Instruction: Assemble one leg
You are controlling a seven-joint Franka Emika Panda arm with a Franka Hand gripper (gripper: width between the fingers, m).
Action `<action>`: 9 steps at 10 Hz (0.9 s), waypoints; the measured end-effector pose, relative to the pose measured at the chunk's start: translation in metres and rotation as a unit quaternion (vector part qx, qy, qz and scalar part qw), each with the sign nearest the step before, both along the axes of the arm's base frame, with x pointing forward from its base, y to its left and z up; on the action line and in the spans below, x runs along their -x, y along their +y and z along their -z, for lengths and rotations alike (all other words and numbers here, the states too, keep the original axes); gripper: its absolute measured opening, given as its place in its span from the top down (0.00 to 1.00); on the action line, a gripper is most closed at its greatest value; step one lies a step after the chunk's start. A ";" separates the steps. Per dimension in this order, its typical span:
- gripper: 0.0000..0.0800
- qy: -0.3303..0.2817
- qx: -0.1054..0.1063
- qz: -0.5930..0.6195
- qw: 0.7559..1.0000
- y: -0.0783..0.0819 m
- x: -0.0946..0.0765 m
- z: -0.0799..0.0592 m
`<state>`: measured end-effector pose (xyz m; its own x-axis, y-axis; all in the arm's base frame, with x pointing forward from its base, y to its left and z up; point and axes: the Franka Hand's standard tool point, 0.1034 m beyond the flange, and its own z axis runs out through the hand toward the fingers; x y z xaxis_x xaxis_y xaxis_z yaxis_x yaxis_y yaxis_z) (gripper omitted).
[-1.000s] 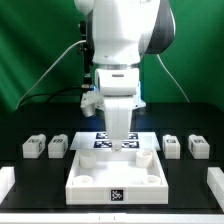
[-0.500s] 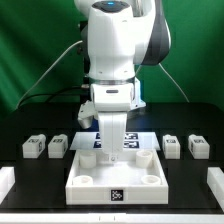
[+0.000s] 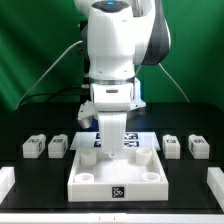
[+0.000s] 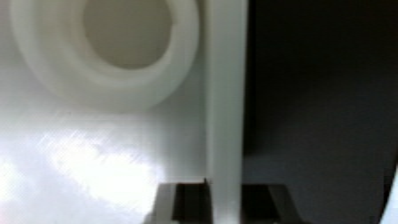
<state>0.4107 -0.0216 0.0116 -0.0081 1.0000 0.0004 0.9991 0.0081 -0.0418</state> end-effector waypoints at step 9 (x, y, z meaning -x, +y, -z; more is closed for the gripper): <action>0.93 -0.008 -0.002 0.004 1.000 0.010 -0.020 -0.003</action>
Offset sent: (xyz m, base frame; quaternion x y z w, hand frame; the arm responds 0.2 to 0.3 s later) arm 0.0000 0.0000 0.0000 0.0000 0.0000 0.0000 1.0000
